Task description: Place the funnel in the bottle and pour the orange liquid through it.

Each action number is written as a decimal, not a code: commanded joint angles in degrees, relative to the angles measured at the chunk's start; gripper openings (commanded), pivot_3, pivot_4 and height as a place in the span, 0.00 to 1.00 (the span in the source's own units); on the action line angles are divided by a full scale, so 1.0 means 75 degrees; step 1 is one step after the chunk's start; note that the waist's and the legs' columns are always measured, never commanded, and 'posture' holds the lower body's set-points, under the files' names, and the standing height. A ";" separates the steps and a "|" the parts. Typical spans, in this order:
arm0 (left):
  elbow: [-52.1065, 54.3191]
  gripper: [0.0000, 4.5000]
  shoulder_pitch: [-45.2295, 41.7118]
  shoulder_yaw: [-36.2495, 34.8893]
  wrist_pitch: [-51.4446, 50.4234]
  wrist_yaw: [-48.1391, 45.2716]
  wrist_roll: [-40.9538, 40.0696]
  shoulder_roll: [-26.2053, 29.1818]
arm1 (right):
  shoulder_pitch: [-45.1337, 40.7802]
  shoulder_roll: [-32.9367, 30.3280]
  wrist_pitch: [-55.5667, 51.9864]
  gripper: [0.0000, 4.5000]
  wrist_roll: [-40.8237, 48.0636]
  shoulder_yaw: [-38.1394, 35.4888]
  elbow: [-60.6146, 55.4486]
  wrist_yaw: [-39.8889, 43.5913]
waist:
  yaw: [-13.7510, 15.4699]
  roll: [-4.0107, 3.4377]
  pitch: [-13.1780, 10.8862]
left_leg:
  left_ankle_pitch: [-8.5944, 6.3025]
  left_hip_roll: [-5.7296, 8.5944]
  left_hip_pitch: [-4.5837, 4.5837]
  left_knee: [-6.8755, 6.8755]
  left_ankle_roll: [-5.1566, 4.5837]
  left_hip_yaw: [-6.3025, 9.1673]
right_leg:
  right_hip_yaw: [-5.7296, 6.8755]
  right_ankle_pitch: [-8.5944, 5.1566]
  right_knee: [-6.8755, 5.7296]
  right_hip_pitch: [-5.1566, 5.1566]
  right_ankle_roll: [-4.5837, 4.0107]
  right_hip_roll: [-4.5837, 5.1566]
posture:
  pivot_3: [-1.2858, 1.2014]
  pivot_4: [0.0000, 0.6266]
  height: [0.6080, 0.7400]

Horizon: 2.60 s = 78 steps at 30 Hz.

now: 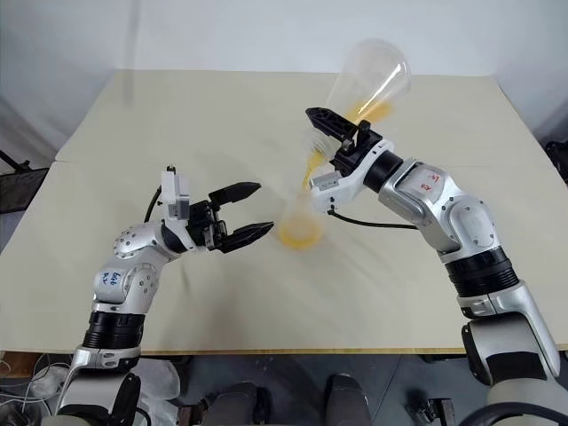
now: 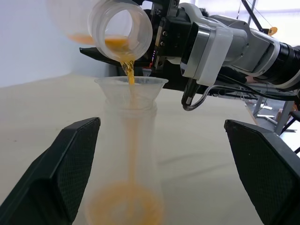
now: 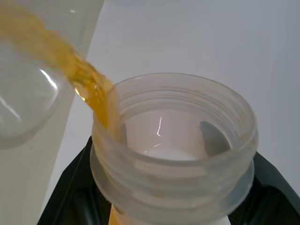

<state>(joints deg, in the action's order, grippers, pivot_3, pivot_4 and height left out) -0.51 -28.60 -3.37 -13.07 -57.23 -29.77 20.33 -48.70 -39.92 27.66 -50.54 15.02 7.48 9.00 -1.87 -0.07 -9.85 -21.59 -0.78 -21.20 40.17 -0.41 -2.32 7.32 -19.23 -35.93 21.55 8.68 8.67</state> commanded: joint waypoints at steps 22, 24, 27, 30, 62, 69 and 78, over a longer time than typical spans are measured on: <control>0.0221 1.00 -0.0040 -0.0040 0.0185 0.0026 -0.0105 -0.0055 | -0.0305 -0.0098 0.0194 0.55 -0.0304 -0.0066 0.0092 -0.0638 | 0.0002 0.0000 0.0000 | 0.0000 0.0000 0.0000 0.0000 0.0000 0.0000 | 0.0000 0.0000 0.0000 0.0000 0.0000 0.0000 | 0.52 0.24 1.00; 0.0240 1.00 -0.0028 -0.0046 0.0179 0.0033 -0.0111 -0.0052 | -0.0306 -0.0086 0.0193 0.55 -0.0315 -0.0068 0.0083 -0.0700 | 0.0002 0.0000 0.0000 | 0.0000 0.0000 0.0000 0.0000 0.0000 0.0000 | 0.0000 0.0000 0.0000 0.0000 0.0000 0.0000 | 0.52 0.24 1.00; 0.0251 1.00 -0.0019 -0.0055 0.0172 0.0034 -0.0118 -0.0042 | -0.0316 -0.0081 0.0210 0.55 -0.0333 -0.0054 0.0071 -0.0763 | 0.0002 0.0000 0.0000 | 0.0000 0.0000 0.0000 0.0000 0.0000 0.0000 | 0.0000 0.0000 0.0000 0.0000 0.0000 0.0000 | 0.52 0.24 1.00; 0.0233 1.00 -0.0029 -0.0064 0.0175 0.0023 -0.0118 -0.0029 | -0.0329 -0.0084 0.0224 0.55 -0.0368 -0.0032 0.0072 -0.0804 | 0.0000 0.0000 0.0000 | 0.0000 0.0000 0.0000 0.0000 0.0000 0.0000 | -0.0001 0.0000 0.0000 0.0000 0.0000 0.0000 | 0.52 0.24 1.00; 0.0162 1.00 -0.0164 -0.0057 0.0218 0.0079 -0.0128 -0.0215 | -0.0423 -0.0094 0.0368 0.55 -0.0820 0.0079 0.0257 -0.1365 | -0.0001 0.0000 0.0000 | 0.0000 0.0000 0.0000 -0.0001 0.0000 0.0000 | 0.0000 0.0000 0.0000 0.0000 0.0000 0.0000 | 0.52 0.24 1.00; 0.0139 1.00 -0.0184 -0.0054 0.0215 0.0060 -0.0131 -0.0209 | -0.0481 -0.0127 0.0390 0.55 -0.0916 0.0162 0.0351 -0.1426 | -0.0001 0.0000 0.0000 | 0.0000 0.0000 0.0000 -0.0002 0.0000 0.0000 | 0.0000 0.0000 0.0000 0.0000 0.0000 0.0000 | 0.52 0.24 1.00; 0.0133 1.00 -0.0173 -0.0043 0.0209 0.0047 -0.0145 -0.0229 | -0.0468 -0.0193 0.0408 0.55 -0.0943 0.0227 0.0375 -0.1500 | 0.0001 0.0000 0.0000 | 0.0000 0.0000 0.0000 -0.0002 0.0000 0.0000 | -0.0001 0.0000 0.0000 0.0000 0.0000 0.0000 | 0.52 0.24 1.00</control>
<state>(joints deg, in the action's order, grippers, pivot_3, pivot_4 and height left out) -0.66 -28.78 -3.40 -12.42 -56.79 -29.77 18.78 -50.79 -40.30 30.52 -57.91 17.59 11.40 -0.87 -1.86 -0.07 -9.85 -21.59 -0.78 -21.20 40.15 -0.41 -2.32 7.32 -19.23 -35.93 21.55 8.68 8.67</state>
